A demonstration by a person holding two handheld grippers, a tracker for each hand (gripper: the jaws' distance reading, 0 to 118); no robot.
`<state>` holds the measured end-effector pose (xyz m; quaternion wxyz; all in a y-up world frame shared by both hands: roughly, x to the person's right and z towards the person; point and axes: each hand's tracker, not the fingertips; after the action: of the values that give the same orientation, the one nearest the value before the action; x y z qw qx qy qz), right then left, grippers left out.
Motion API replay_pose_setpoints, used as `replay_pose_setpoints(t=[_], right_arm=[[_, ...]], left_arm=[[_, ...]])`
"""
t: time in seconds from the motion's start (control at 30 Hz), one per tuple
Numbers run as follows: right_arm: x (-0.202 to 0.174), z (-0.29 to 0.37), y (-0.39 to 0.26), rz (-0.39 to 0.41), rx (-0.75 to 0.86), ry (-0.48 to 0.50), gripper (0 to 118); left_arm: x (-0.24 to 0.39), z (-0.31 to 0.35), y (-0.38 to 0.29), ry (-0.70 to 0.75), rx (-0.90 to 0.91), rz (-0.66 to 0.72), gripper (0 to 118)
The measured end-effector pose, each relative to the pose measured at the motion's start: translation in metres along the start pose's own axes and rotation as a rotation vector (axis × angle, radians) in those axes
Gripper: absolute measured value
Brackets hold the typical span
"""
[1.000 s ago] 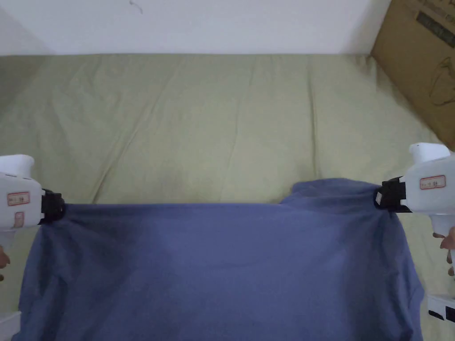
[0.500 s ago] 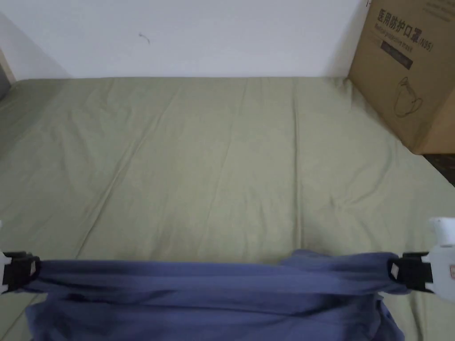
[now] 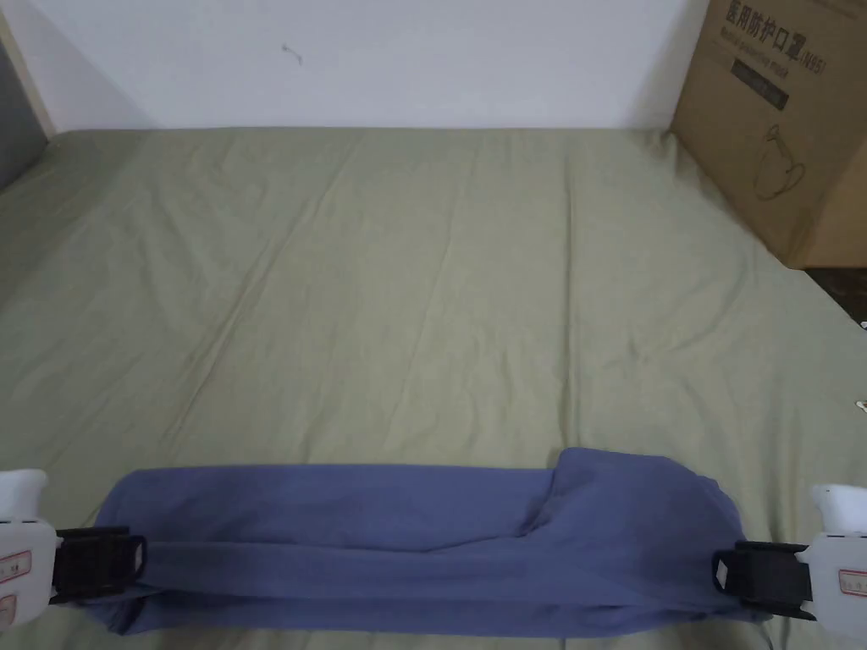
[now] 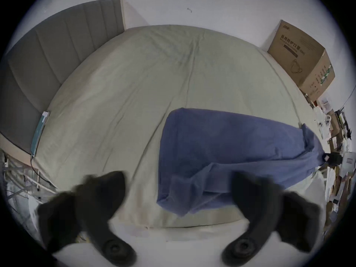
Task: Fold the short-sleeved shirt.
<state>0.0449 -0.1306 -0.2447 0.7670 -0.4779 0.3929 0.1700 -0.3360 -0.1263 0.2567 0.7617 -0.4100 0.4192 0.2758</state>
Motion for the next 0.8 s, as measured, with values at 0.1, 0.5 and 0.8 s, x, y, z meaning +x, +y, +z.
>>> replay_pose_setpoints(t=[0.1,0.5,0.8], right_arm=[[-0.008,0.013,0.012,0.018,0.05,-0.026,72],[-0.108,0.007,0.053,0.057,0.266,0.07,0],[-0.161,-0.026,0.037,0.136,0.14,0.155,0]], left_arm=[[0.005,0.016,0.009,-0.074,0.053,0.059,117],[0.037,0.017,0.014,-0.218,0.106,0.112,0],[-0.019,0.013,0.003,-0.254,0.088,0.253,86]])
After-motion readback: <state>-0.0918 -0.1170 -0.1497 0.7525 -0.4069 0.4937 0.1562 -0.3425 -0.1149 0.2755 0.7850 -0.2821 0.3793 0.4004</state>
